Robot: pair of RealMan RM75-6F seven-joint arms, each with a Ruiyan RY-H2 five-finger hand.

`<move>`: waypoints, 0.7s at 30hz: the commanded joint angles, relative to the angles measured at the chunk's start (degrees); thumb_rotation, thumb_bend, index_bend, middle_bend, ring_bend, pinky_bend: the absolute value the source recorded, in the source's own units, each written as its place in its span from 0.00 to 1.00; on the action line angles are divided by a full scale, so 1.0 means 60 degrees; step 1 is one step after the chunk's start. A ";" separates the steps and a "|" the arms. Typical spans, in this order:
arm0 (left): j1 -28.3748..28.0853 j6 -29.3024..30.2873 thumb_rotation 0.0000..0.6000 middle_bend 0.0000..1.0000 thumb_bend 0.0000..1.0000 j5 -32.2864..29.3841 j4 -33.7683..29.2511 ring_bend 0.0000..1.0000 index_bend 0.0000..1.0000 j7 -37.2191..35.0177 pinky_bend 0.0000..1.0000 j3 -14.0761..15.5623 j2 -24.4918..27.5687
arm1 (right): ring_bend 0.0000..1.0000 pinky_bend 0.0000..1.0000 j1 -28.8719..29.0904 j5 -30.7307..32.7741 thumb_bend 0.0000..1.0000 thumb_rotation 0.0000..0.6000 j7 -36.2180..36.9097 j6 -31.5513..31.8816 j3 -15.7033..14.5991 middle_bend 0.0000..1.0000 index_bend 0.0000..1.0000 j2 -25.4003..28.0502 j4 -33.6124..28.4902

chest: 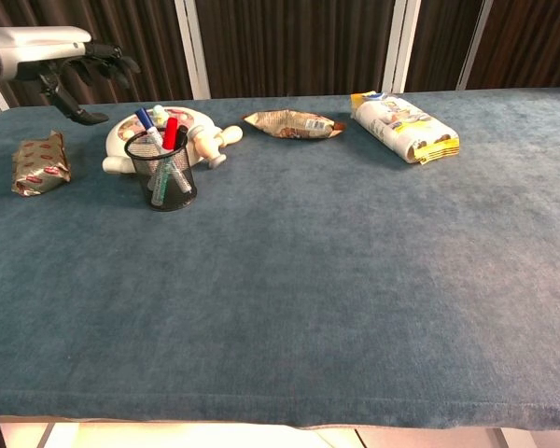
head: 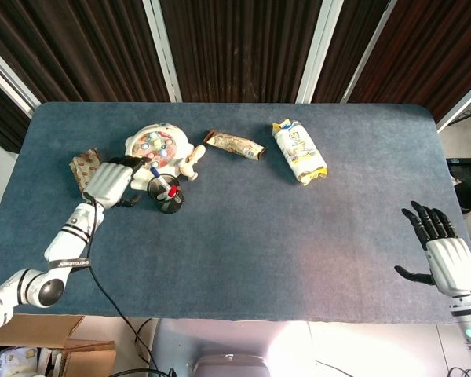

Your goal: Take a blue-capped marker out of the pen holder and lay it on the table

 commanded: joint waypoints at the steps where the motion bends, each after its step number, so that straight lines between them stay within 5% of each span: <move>1: -0.0877 -0.0628 1.00 0.19 0.32 -0.0982 0.1033 0.16 0.16 0.0522 0.23 -0.0016 -0.0687 | 0.00 0.02 -0.0001 0.0026 0.00 1.00 -0.0025 -0.0021 0.0000 0.00 0.00 0.0005 -0.0021; 15: -0.1891 -0.1089 1.00 0.29 0.31 -0.2045 0.2454 0.24 0.29 0.0610 0.23 0.0304 -0.1636 | 0.00 0.02 0.0004 0.0199 0.00 1.00 -0.0111 -0.0152 0.0010 0.00 0.00 0.0044 -0.0081; 21: -0.2066 -0.0922 1.00 0.45 0.31 -0.2595 0.3231 0.36 0.44 0.0661 0.26 0.0441 -0.2037 | 0.00 0.02 -0.0016 0.0239 0.00 1.00 -0.0061 -0.0170 0.0000 0.00 0.00 0.0031 -0.0041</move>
